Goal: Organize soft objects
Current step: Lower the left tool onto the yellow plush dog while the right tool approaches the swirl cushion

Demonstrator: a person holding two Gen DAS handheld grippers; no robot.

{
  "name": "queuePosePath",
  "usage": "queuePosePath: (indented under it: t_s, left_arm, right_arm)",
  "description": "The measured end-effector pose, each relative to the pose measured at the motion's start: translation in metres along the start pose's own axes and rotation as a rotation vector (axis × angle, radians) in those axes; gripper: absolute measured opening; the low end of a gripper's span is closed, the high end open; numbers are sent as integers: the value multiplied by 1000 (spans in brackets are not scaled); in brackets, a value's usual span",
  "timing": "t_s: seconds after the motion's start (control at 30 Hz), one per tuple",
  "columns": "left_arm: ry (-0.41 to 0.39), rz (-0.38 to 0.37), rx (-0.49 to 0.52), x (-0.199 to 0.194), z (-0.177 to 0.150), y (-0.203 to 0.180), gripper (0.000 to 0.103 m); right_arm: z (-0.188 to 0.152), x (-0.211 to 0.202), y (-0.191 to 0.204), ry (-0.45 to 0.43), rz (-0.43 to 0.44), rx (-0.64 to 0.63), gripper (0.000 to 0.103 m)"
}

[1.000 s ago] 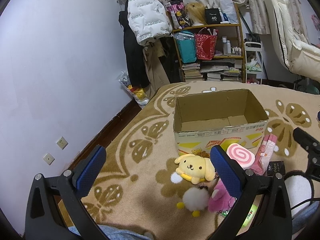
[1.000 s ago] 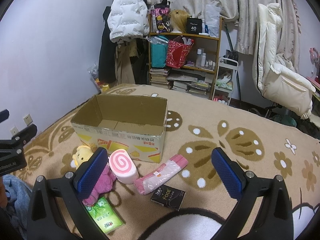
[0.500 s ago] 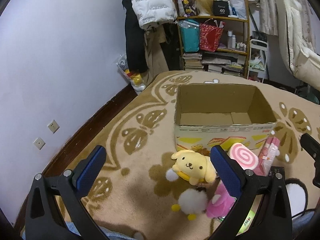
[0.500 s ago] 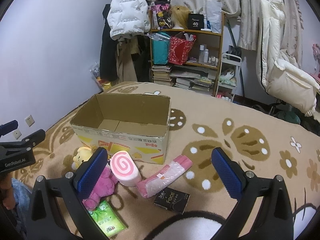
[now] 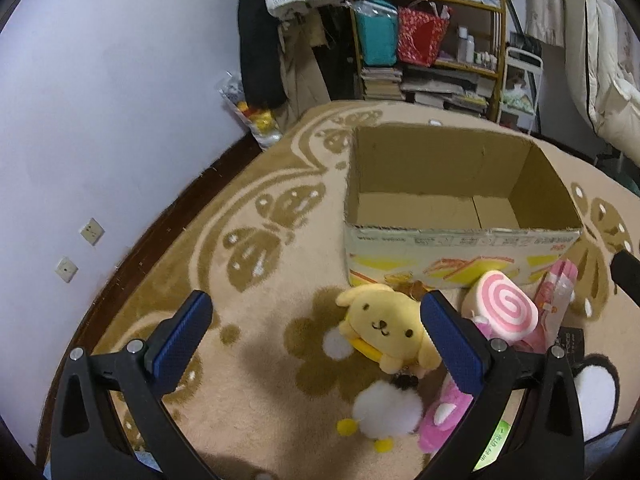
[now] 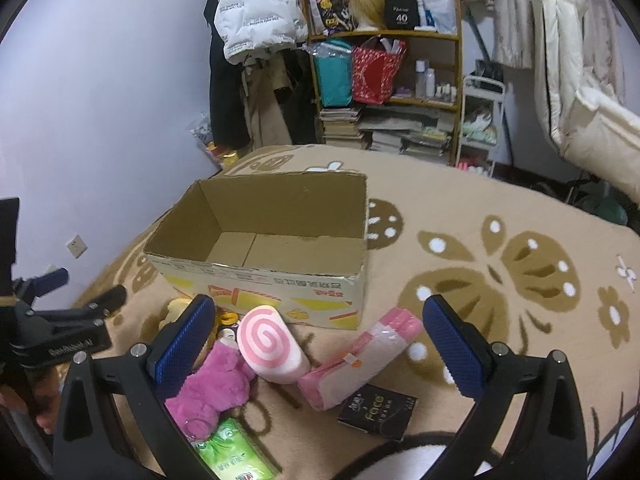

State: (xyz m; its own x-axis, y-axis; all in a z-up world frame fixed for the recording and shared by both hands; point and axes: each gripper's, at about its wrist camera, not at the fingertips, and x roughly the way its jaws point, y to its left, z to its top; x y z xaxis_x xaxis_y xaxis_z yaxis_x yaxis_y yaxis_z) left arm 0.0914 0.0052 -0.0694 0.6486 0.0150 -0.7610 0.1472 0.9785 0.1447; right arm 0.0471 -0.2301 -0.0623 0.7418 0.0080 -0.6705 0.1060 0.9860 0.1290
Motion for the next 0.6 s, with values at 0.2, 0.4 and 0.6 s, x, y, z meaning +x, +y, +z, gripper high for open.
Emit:
queuePosePath:
  t_s: [0.2,0.4,0.6]
  left_arm:
    - [17,-52,12,8,2,-10,103]
    - [65,-39,80,28,-2,-22,103]
    - [92,-33,109,44,-5,-30,103]
  right_arm:
    - [1,23,4,65,63,-9,103]
    - [-2,54,9,142,97,-14,101]
    - [-10,71,7,199,118,33,101]
